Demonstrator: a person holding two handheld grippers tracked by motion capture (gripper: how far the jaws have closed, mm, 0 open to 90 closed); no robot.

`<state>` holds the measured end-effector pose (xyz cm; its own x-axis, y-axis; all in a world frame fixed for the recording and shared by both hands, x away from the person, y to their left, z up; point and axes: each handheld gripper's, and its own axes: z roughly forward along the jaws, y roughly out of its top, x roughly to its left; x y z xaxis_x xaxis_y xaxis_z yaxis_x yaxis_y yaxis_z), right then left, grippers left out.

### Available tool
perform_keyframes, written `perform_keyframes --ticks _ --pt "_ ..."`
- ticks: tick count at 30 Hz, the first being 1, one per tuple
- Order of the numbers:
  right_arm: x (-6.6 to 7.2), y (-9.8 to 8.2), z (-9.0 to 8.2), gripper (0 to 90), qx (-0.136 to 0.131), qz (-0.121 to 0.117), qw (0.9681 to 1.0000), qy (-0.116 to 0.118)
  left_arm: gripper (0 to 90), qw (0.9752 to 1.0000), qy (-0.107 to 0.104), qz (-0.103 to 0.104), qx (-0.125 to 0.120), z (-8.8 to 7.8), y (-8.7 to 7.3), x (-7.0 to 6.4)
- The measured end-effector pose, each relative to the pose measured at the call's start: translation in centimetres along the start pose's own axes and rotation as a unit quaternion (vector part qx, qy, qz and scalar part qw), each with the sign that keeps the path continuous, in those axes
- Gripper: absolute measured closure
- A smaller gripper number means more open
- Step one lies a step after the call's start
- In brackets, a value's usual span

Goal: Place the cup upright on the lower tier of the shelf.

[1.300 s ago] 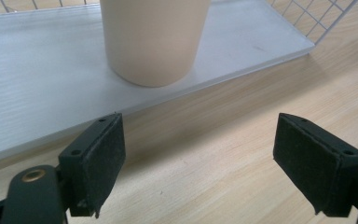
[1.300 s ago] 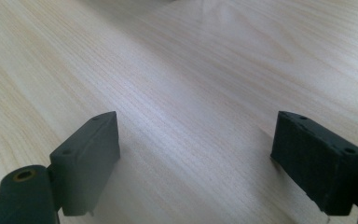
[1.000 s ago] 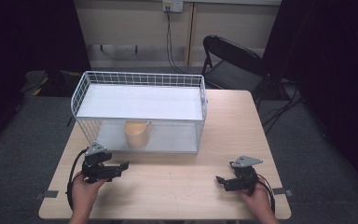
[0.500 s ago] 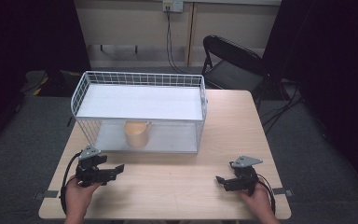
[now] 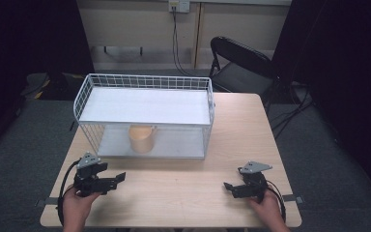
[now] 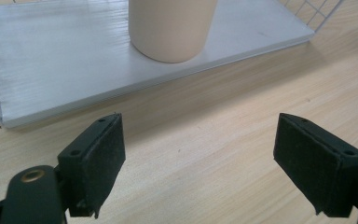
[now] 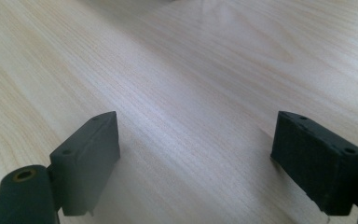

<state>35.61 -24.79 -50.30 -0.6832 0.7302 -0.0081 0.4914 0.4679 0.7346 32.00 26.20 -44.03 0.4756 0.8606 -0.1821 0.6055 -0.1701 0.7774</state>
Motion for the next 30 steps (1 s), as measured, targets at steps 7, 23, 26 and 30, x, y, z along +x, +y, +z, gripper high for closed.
perform_keyframes --ticks 7,23,26,30 --pt "0.0 -0.1 0.0 14.4 -0.001 0.001 1.0 -0.001 16.4 1.0 0.0 0.002 0.0 -0.6 -0.4 -0.3" --pt "0.1 -0.1 -0.1 14.4 -0.001 0.002 1.0 -0.002 16.5 1.0 0.007 -0.004 -0.003 -3.1 -2.1 -0.2" --pt "0.1 -0.1 -0.1 14.4 0.0 0.002 1.0 -0.002 16.5 0.9999 0.008 -0.007 -0.005 -3.4 -2.5 0.0" --pt "0.1 -0.1 -0.1 14.5 0.0 0.002 1.0 -0.002 16.7 1.0 0.006 -0.002 -0.005 -3.8 -2.9 0.3"
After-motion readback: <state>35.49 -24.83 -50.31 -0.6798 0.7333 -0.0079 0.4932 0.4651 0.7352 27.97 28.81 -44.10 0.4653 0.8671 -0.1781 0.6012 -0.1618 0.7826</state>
